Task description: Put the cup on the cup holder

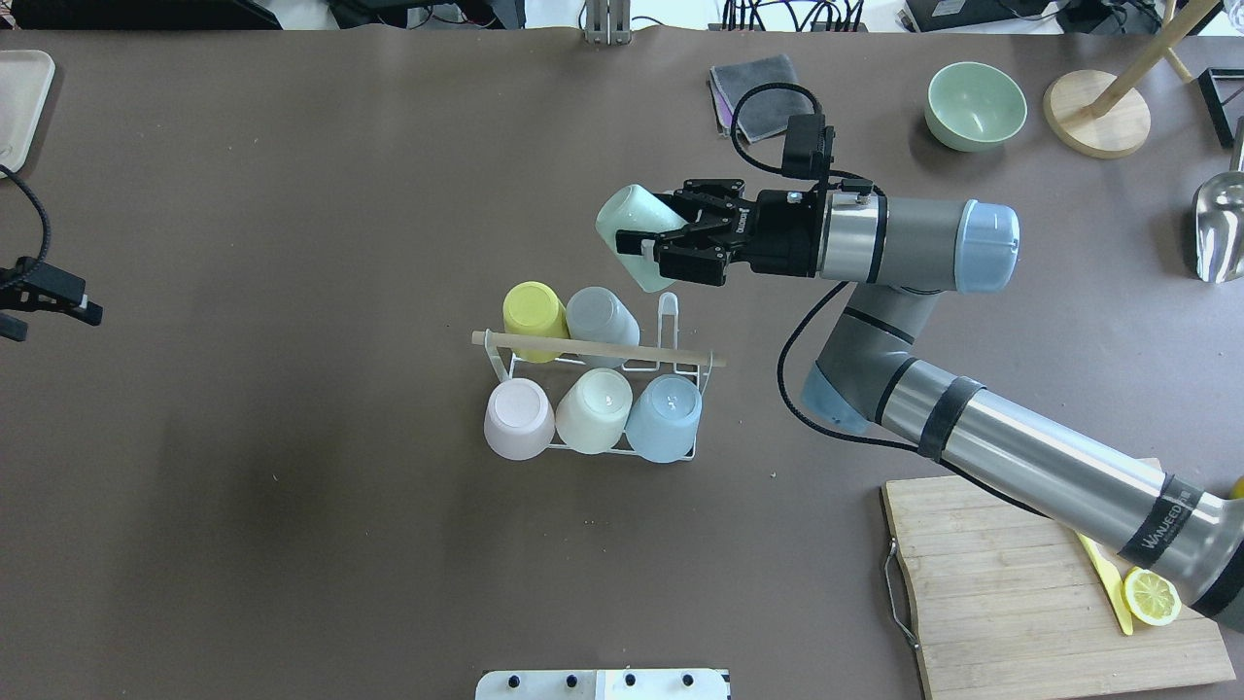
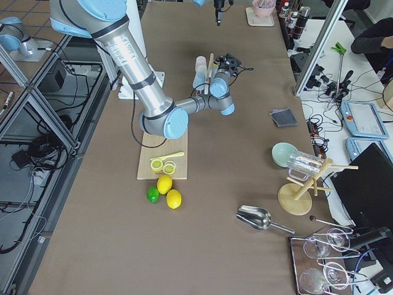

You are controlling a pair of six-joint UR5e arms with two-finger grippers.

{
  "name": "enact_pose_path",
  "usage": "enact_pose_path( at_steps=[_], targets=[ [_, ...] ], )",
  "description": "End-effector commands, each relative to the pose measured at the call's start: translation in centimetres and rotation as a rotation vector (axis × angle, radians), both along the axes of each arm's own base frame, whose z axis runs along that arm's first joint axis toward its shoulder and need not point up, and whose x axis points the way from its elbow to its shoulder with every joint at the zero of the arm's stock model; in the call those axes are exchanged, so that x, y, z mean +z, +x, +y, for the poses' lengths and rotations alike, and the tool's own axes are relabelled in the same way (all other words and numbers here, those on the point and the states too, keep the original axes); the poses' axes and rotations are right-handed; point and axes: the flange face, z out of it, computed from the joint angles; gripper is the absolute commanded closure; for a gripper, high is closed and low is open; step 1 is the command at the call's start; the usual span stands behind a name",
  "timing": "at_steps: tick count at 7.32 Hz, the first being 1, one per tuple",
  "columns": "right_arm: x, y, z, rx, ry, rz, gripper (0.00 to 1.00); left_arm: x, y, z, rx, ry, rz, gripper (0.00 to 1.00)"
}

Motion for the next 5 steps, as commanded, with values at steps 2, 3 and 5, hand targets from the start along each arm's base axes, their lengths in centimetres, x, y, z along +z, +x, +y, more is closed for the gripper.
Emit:
enact_pose_path(
  at_steps=[2, 3, 5],
  targets=[
    [0.2, 0.4, 0.1, -0.042, 0.028, 0.021, 1.0, 8.8, -11.5, 2.3, 0.132, 0.104, -0.07, 0.01],
    [0.4, 0.4, 0.1, -0.042, 0.029, 0.02, 1.0, 10.5, -15.9, 3.2, 0.181, 0.113, -0.087, 0.01],
    [0.1, -0.3, 0.7, -0.049, 0.04, 0.017, 1.0, 12.7, -20.9, 4.6, 0.258, 0.118, -0.217, 0.01]
  ],
)
